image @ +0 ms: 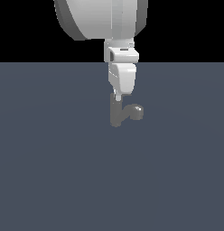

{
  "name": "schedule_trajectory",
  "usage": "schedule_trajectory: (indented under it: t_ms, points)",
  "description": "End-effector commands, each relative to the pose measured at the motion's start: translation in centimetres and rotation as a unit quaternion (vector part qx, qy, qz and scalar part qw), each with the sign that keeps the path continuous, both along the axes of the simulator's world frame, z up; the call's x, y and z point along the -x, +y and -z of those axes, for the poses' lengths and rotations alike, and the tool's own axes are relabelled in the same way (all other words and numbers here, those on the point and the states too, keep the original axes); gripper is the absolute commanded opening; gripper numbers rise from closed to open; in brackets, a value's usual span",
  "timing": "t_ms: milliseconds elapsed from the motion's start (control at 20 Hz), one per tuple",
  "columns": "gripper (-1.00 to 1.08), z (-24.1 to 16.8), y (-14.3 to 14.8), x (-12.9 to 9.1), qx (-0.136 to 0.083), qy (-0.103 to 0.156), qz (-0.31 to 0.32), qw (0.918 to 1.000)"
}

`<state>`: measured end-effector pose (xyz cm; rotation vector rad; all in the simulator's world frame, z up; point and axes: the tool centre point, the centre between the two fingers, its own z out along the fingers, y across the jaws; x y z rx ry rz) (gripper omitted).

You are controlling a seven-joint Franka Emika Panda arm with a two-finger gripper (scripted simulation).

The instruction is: Turn on the faucet by rotating a designated handle.

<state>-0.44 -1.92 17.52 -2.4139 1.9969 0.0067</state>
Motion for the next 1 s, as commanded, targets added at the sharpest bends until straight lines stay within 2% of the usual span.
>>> schedule_trajectory:
  t_ms: [0,950]
  points:
    - [-1.0,0.0,-0.3,-0.2,-0.001,0.0,0.001,1.0]
    - [-1.0,0.2,-7.3,-4.2,0.003,0.001,0.019,0.9998]
